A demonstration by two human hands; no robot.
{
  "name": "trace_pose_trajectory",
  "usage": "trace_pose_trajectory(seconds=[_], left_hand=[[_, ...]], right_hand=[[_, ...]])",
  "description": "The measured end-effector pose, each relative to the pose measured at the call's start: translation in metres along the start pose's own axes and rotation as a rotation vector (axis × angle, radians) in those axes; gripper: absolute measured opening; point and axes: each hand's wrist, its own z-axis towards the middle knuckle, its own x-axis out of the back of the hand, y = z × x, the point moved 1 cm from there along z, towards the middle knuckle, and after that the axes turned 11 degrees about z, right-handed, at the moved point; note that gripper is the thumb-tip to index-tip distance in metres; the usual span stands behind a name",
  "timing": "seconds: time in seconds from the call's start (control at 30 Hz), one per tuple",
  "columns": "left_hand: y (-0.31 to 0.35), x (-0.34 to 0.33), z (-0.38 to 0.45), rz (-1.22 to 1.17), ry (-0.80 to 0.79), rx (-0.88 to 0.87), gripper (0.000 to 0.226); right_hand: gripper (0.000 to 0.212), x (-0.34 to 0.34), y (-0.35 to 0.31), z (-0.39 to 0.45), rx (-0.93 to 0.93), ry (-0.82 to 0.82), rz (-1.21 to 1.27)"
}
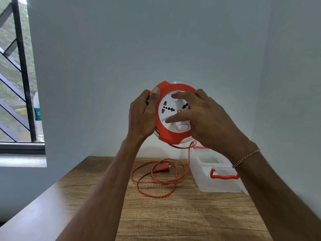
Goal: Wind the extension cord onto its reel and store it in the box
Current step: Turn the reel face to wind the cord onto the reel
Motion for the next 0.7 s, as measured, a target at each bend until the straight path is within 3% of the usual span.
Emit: trace_pose_trajectory(seconds=[0.27,0.47,0.7], left_hand=[[0.001,0.001,-0.001,0.013,-0.006,-0.006,0.049],[0.0,0.003,0.0,-0.01,0.004,0.003,0.053],[0.0,0.002,0.001,-0.009,-0.006,0.023,0.051]], right_hand=[[0.061,-0.007,-0.002,-0.001,-0.035,0.066,-0.095],[0.059,-0.012,0.0,-0.005,-0.129,0.214,-0.036],[0.067,-0.009,-0.002,-0.001,-0.23,0.235,0.103]])
